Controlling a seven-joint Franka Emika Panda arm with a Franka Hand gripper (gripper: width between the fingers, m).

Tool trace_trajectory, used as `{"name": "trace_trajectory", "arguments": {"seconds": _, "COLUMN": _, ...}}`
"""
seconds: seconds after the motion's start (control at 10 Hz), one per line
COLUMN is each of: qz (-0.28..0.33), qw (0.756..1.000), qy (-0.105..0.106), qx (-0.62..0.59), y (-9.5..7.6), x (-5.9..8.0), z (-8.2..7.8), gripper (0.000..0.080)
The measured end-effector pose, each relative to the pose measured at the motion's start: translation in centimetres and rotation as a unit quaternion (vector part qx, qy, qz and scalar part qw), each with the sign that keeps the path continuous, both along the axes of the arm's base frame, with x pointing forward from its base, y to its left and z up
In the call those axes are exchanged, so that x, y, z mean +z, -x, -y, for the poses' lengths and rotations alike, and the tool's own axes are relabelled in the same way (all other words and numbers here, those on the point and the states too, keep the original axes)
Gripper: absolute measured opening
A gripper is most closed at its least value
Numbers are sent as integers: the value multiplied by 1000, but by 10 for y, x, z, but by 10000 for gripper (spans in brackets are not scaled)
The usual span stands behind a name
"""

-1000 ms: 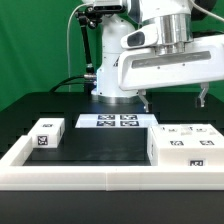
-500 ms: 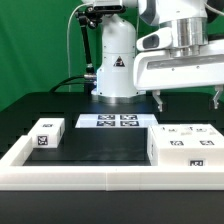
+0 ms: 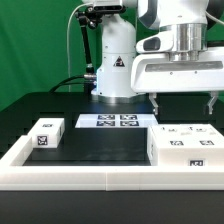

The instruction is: Assemble cabinet

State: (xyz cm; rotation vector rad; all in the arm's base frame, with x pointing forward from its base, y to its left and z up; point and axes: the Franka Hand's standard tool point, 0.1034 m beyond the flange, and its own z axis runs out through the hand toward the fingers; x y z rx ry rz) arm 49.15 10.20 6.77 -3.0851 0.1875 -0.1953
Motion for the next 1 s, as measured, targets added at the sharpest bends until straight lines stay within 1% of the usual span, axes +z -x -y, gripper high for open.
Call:
{"name": "trace_trajectory", "arguments": {"seconds": 0.2, "qz": -1, "qw": 1000, "qy": -1, "qx": 1, "y": 0, "x": -1, "z": 0, "gripper": 796}}
{"name": "trace_trajectory", "arguments": {"seconds": 0.3, "qz": -6, "qw": 1000, "qy": 2, "qx": 2, "y": -1, "x": -6, "z": 2, "gripper": 796}}
{"name": "trace_trajectory", "arguments": {"seconds": 0.4, "qz": -8, "qw": 1000, "qy": 5, "qx": 7, "y": -1, "x": -14, "z": 9, "gripper": 796}}
{"name": "trace_trajectory", "arguments": {"seconds": 0.5, "qz": -10, "qw": 1000, "qy": 7, "qx": 5, "y": 0, "x": -20, "z": 13, "gripper": 796}}
{"name": "trace_trajectory", "arguments": {"seconds": 0.7, "qz": -9, "qw": 1000, "qy": 5, "qx": 3, "y": 2, "x": -32, "z": 18, "gripper": 796}}
{"name": "trace_trajectory", "arguments": {"seconds": 1.0, "qz": -10, "qw": 1000, "qy": 4, "qx": 4, "y": 2, "x": -32, "z": 16, "gripper": 796}}
